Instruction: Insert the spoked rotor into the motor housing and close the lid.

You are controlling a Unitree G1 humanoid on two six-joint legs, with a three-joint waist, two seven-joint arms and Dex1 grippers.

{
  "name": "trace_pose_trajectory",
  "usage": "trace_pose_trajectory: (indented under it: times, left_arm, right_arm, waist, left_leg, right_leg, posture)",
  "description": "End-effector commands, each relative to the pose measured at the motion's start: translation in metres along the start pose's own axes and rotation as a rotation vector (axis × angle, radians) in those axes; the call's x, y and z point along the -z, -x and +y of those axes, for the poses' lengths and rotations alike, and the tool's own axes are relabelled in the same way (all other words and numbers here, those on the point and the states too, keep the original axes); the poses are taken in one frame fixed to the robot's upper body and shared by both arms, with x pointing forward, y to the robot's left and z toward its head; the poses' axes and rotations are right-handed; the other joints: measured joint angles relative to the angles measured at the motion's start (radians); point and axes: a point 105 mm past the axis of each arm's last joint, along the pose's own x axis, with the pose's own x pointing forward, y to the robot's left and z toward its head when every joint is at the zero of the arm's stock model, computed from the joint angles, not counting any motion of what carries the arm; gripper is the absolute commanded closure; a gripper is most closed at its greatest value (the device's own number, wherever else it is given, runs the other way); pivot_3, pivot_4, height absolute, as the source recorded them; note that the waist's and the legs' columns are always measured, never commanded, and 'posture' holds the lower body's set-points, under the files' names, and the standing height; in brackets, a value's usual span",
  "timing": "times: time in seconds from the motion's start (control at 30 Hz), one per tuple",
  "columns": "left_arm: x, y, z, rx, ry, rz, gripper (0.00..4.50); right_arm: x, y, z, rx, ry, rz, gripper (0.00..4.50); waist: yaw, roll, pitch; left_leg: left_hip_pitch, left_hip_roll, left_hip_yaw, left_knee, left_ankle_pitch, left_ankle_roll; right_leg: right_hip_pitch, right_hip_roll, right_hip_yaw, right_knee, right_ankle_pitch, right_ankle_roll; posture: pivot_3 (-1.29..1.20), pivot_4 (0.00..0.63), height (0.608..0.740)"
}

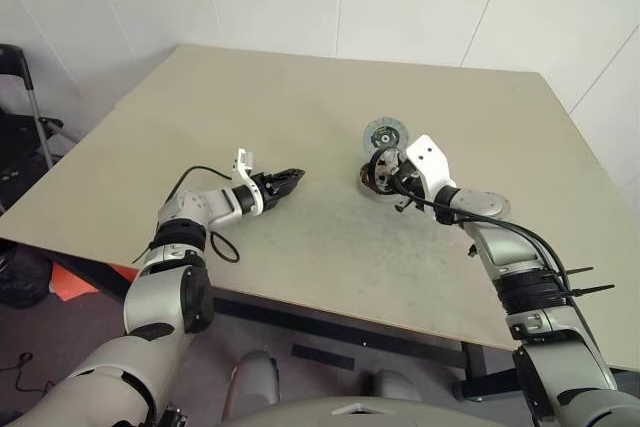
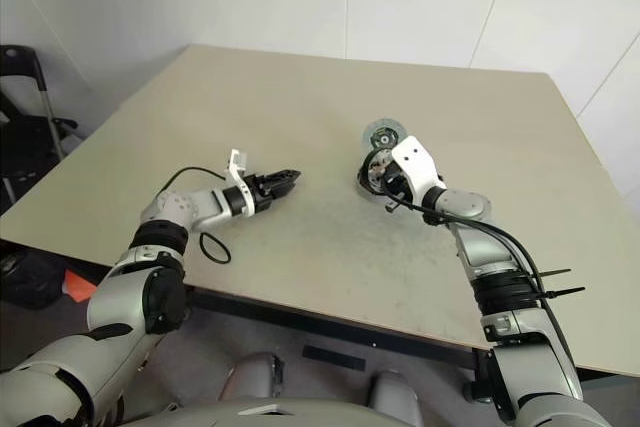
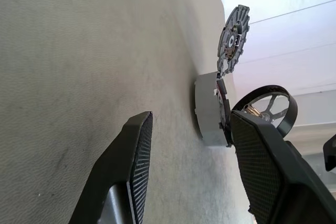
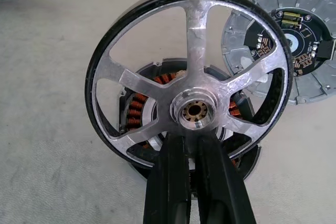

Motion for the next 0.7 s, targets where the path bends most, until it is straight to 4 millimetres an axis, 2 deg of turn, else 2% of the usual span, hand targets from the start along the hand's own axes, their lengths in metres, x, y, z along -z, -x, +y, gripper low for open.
trace_pose_trajectory:
  times: [0.03,0.23,0.4,0.6,0.7]
  left_arm:
    - [-0.009,0.0,-0.01,0.028,-0.031,-0.03,2.05]
    - [-0.007,-0.002,-0.009,0.026,-0.031,-0.023,2.05]
    - [-0.004,-0.004,-0.01,0.031,-0.03,-0.018,2.05]
    - [-0.001,-0.008,-0.011,0.042,-0.02,-0.024,2.05]
    - [0.003,-0.009,-0.008,0.043,-0.01,-0.028,2.05]
  right_arm:
    - [-0.02,0.006,-0.016,0.05,0.026,-0.053,4.47]
    - [-0.041,0.013,-0.024,0.064,0.091,-0.088,4.47]
    - [-0.05,0.016,-0.026,0.016,0.201,-0.054,4.47]
    - [-0.047,0.019,-0.016,-0.201,0.407,0.076,4.47]
    - [-0.04,0.02,-0.018,-0.284,0.501,0.16,4.47]
  waist:
    - [0.0,0.0,0.0]
    - [0.0,0.0,0.0]
    - [0.0,0.0,0.0]
    - [0.0,-0.001,0.0]
    - [0.0,-0.001,0.0]
  left_leg:
    - [0.0,0.0,0.0,0.0,0.0,0.0]
    - [-0.002,0.0,0.0,-0.001,0.0,0.0]
    - [-0.002,0.0,0.0,-0.001,0.0,0.0]
    - [-0.002,0.0,0.0,-0.001,0.0,0.0]
    - [-0.002,0.0,0.0,-0.001,0.0,0.0]
  right_leg:
    - [0.0,0.0,0.0,0.0,0.0,0.0]
    - [-0.001,0.0,0.0,0.0,0.0,0.0]
    - [-0.001,0.0,0.0,0.0,0.0,0.0]
    - [-0.001,0.0,0.0,-0.001,0.0,0.0]
    - [-0.002,0.0,0.0,-0.001,0.0,0.0]
  posture:
    - [0.0,0.0,0.74]
    - [0.0,0.0,0.74]
    - [0.0,0.0,0.74]
    - [0.0,0.0,0.74]
    - [0.0,0.0,0.74]
